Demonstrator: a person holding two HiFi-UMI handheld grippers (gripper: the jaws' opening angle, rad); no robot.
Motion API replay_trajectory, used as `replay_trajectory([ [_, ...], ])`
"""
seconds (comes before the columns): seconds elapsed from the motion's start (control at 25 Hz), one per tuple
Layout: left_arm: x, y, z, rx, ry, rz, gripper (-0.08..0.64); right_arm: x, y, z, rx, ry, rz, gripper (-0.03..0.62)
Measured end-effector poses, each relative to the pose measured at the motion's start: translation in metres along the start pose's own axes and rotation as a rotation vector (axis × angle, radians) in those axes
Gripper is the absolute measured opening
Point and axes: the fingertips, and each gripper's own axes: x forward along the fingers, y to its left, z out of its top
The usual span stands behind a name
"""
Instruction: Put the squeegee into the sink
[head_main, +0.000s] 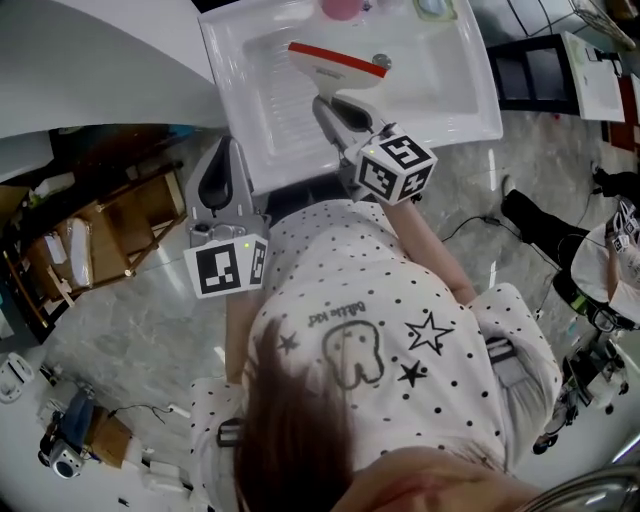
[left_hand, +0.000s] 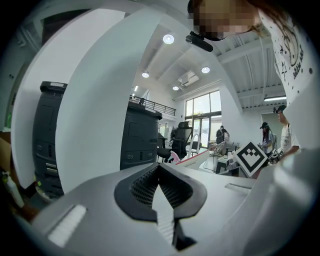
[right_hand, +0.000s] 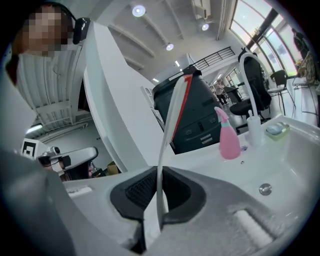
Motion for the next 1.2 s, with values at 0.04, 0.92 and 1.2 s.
replay_trajectory([
  [0.04,0.0,0.002,-0.001,0.001,0.005,0.0,-0.012,0.007,-0.001,-0.003,0.009,0.009,0.002,0.021],
  [0.92,0.017,0.008,-0.006,0.001,0.035,-0.01,-0.012,0.105,-0.062,-0.131,0.431,0.322,-0.077,0.021],
  [1.2,0.02,0.007,-0.01,-0.009,0.05,-0.009,-0.012,0.113,-0.07,-0.146,0.494,0.349,-0.093,0.023],
])
